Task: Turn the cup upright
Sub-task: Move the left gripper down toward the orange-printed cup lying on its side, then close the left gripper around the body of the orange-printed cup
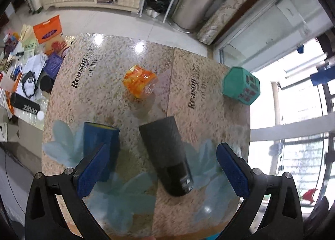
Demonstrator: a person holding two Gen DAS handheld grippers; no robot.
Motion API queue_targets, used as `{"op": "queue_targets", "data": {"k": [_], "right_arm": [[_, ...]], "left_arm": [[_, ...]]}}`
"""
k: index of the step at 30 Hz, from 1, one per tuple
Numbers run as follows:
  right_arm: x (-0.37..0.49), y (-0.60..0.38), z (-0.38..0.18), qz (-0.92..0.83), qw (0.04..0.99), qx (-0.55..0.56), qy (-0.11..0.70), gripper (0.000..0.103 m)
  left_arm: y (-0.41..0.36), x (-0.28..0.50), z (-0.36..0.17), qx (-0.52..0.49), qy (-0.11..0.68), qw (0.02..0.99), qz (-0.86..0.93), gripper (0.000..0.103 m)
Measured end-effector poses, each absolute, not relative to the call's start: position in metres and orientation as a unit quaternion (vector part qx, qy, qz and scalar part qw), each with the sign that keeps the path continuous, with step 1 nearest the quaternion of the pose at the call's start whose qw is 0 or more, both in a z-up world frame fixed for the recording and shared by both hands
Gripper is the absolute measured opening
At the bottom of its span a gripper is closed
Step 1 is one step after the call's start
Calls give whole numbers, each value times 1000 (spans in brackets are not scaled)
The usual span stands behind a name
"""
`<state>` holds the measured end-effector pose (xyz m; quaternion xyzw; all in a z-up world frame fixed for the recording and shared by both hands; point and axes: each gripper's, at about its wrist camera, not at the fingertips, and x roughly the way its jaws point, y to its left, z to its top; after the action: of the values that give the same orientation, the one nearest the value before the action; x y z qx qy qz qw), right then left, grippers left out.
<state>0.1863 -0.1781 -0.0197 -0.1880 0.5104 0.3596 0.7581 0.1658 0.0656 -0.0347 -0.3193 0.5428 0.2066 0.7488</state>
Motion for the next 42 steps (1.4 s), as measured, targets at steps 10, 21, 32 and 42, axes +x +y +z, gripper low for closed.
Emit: {"op": "queue_targets", "data": {"k": [10, 21, 32, 42], "right_arm": [[215, -192, -45, 369, 727, -197, 545, 103], [238, -203, -60, 370, 707, -209, 565, 103], [254, -210, -78, 365, 689, -217, 587, 103], [269, -221, -85, 346, 688, -206, 604, 103]], "left_arm": [[109, 204, -78, -403, 535, 694, 265, 103], [147, 236, -133, -456, 530, 642, 313, 103], [168, 253, -188, -499, 531, 597, 334, 103], [177, 269, -207, -486, 534, 593, 357, 93]]}}
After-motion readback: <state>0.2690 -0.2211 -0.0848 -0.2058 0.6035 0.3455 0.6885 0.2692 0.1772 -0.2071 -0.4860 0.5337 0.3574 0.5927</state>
